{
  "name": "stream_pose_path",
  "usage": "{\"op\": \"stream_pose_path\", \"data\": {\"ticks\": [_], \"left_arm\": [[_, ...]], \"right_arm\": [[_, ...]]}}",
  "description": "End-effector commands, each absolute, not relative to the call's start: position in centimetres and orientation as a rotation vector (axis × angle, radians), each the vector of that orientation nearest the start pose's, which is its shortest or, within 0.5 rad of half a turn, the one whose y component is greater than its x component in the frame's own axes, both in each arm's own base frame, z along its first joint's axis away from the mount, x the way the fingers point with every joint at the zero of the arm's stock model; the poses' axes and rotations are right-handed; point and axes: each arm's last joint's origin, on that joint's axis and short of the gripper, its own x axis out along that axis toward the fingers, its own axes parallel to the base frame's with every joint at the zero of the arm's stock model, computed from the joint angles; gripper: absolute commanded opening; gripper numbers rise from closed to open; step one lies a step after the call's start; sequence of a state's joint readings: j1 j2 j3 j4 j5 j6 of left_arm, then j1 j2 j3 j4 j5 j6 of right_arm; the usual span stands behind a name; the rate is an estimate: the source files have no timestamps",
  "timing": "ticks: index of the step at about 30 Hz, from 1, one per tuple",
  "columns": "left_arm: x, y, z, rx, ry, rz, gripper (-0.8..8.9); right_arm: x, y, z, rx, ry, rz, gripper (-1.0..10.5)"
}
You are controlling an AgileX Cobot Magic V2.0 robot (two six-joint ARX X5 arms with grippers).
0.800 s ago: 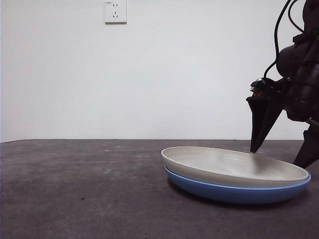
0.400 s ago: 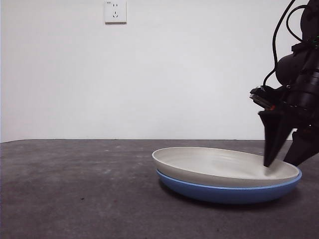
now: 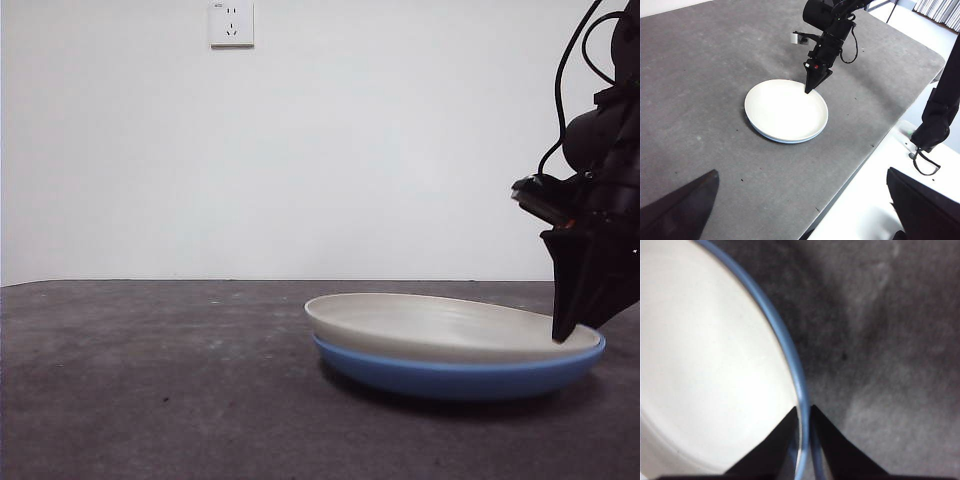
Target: Pick up the white plate, put it on the blue plate, put it on desk
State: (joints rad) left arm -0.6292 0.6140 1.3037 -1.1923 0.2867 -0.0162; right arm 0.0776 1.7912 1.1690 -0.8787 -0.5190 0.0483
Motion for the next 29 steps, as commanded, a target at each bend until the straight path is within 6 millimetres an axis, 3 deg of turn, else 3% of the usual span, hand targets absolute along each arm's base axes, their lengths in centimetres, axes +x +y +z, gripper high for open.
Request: {"op": "stream_pose_path", "data": {"ticks": [1, 6, 11, 15, 21, 29], "left_arm": [[2.6, -3.0, 41.5, 0.076, 0.499, -0.904, 5.68], [2.6, -3.0, 41.5, 0.076, 0.499, -0.904, 5.68], [2.6, -3.0, 41.5, 0.076, 0.499, -0.904, 5.68], [2.6, -3.0, 41.5, 0.077, 0.499, -0.904, 5.68], [2.6, -3.0, 41.5, 0.077, 0.496, -0.904, 5.68], [2.7, -3.0, 41.7, 0.072, 0.475, -0.906, 5.68]], "right_arm": [[32.4, 3.9, 18.3, 0.384, 1.486, 0.467, 0.1], [33.1, 4.9, 20.6, 0.371, 1.466, 0.493, 0.1], [33.9, 7.3, 23.3, 0.347, 1.427, 0.527, 0.1], [34.1, 9.2, 24.2, 0.338, 1.401, 0.543, 0.1], [34.0, 12.0, 23.3, 0.292, 1.413, 0.544, 0.1], [34.8, 14.5, 19.6, 0.272, 1.492, 0.549, 0.1]]}}
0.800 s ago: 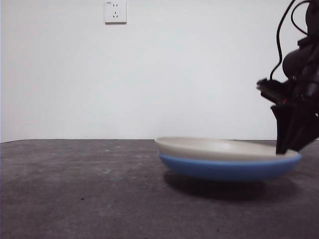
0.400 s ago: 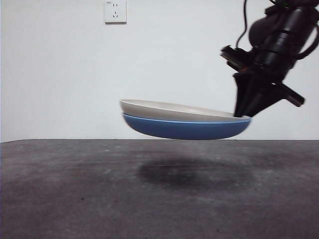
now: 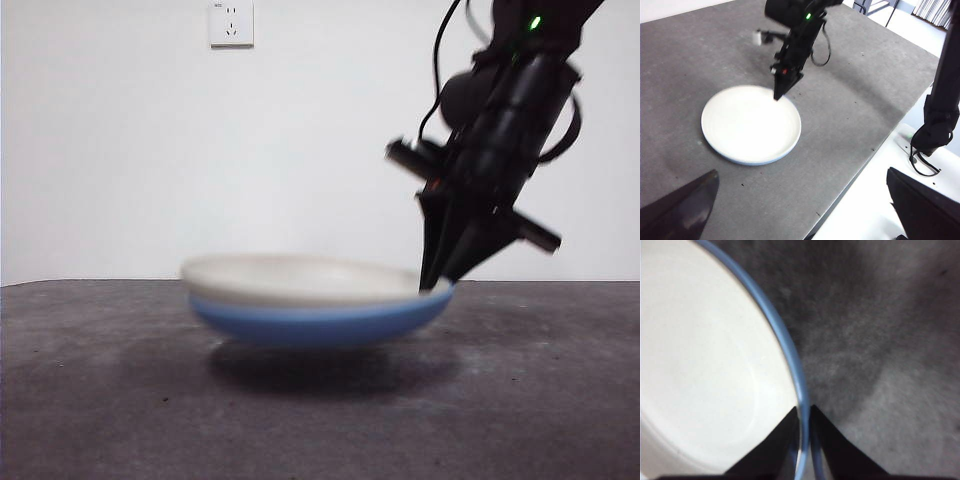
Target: Pick up the white plate, put it on the blue plate, put it on desk
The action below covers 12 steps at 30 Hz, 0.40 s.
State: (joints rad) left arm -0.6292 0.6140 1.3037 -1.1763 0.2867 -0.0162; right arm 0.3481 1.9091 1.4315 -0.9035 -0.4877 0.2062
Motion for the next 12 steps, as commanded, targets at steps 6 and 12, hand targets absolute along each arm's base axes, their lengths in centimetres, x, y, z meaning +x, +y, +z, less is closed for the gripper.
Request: {"op": "stream_pose_path", "data": {"ticks": [6, 12], "left_arm": [[2.7, -3.0, 41.8, 0.071, 0.470, -0.906, 5.68], [2.7, -3.0, 41.8, 0.071, 0.467, -0.907, 5.68]], "right_arm": [[35.2, 14.7, 17.9, 0.240, 1.522, 0.504, 0.1], [35.3, 14.7, 17.4, 0.231, 1.534, 0.509, 0.1]]}}
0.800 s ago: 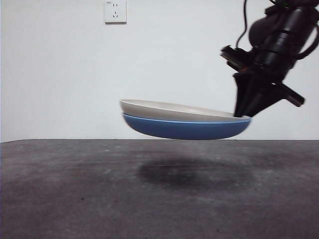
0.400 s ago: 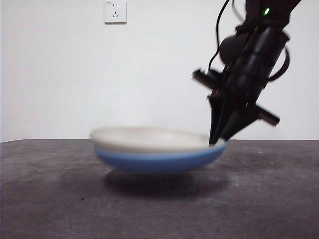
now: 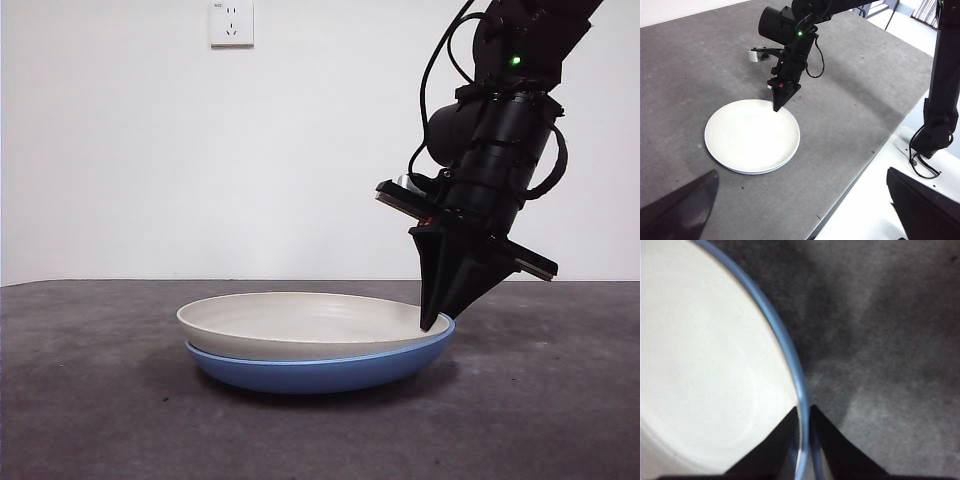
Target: Pick up the white plate, put it on the blue plate, put it on desk
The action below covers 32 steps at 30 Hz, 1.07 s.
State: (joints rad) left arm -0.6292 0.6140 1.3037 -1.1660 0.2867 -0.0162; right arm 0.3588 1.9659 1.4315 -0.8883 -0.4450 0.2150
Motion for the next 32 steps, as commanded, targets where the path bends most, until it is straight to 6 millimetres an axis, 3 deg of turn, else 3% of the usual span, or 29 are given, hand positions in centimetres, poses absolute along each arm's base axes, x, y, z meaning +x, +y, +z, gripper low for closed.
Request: {"op": "stream_pose_path", "data": {"ticks": [1, 3, 8, 10, 17, 22, 27, 32], "left_arm": [[2.7, -3.0, 41.8, 0.071, 0.468, -0.906, 5.68], [2.7, -3.0, 41.8, 0.071, 0.468, -0.906, 5.68], [2.7, -3.0, 41.8, 0.071, 0.469, -0.906, 5.68], [2.7, -3.0, 41.8, 0.071, 0.469, -0.906, 5.68], [2.7, -3.0, 41.8, 0.071, 0.469, -0.906, 5.68], [2.7, -3.0, 41.8, 0.071, 0.469, -0.906, 5.68], [2.7, -3.0, 41.8, 0.071, 0.469, -0.906, 5.68], [2.7, -3.0, 41.8, 0.071, 0.468, -0.906, 5.68]], "right_arm": [[35.3, 14.7, 17.4, 0.228, 1.535, 0.511, 0.1], [35.3, 14.7, 17.4, 0.222, 1.533, 0.516, 0.5], [35.3, 14.5, 17.8, 0.220, 1.519, 0.521, 3.5], [35.1, 14.3, 18.5, 0.211, 1.505, 0.529, 4.0], [32.9, 12.6, 24.2, 0.149, 1.403, 0.517, 5.3], [28.8, 11.2, 30.2, 0.094, 1.282, 0.510, 5.5], [23.0, 9.3, 36.2, 0.079, 1.104, 0.529, 5.5], [16.7, 7.0, 40.4, 0.081, 0.920, 0.563, 5.5]]}}
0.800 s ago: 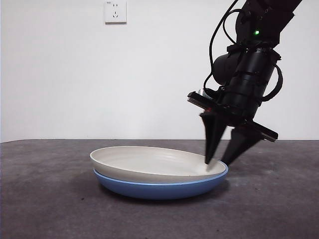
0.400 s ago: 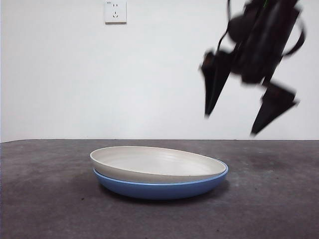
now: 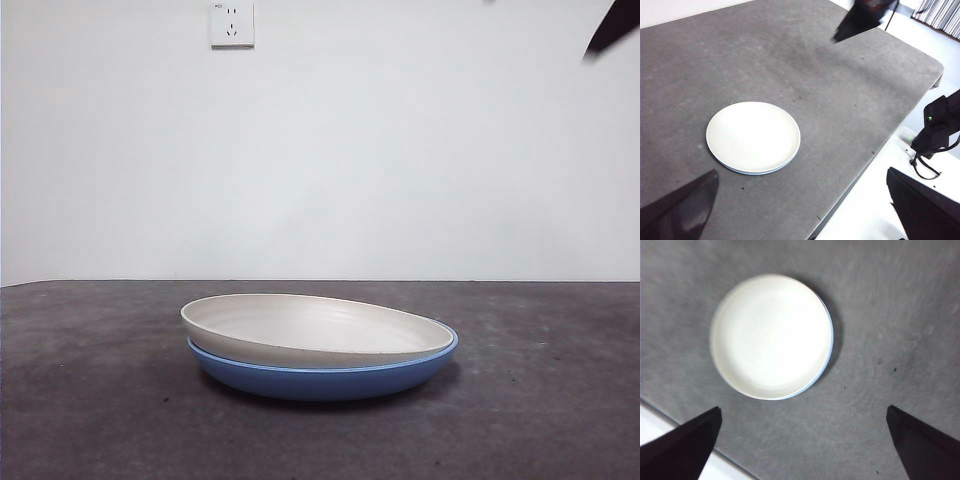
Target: Pick up the white plate, put it on the blue plate, put it on desk
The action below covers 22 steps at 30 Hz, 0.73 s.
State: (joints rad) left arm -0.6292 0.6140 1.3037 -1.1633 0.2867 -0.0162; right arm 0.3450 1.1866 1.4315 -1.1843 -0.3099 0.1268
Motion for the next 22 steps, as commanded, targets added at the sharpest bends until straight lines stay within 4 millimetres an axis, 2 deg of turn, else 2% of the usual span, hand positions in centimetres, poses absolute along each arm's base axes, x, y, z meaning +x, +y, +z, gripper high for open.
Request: {"op": "stream_pose_path", "data": {"ticks": [1, 5, 12, 17, 22], "left_arm": [[2.7, -3.0, 41.8, 0.071, 0.468, -0.906, 5.68], [2.7, -3.0, 41.8, 0.071, 0.468, -0.906, 5.68], [2.7, -3.0, 41.8, 0.071, 0.466, -0.907, 5.68], [2.8, -3.1, 42.0, 0.066, 0.442, -0.908, 5.67], [2.9, -3.2, 42.2, 0.062, 0.421, -0.910, 5.63]], "right_arm": [[15.6, 6.6, 40.9, 0.082, 0.889, 0.568, 5.5], [11.0, 4.9, 42.4, 0.065, 0.778, 0.591, 5.5], [5.0, 2.8, 43.0, 0.047, 0.677, 0.610, 5.5], [2.2, 1.7, 42.9, 0.043, 0.632, 0.616, 5.5], [1.3, 1.4, 42.8, 0.039, 0.615, 0.619, 5.5]]}}
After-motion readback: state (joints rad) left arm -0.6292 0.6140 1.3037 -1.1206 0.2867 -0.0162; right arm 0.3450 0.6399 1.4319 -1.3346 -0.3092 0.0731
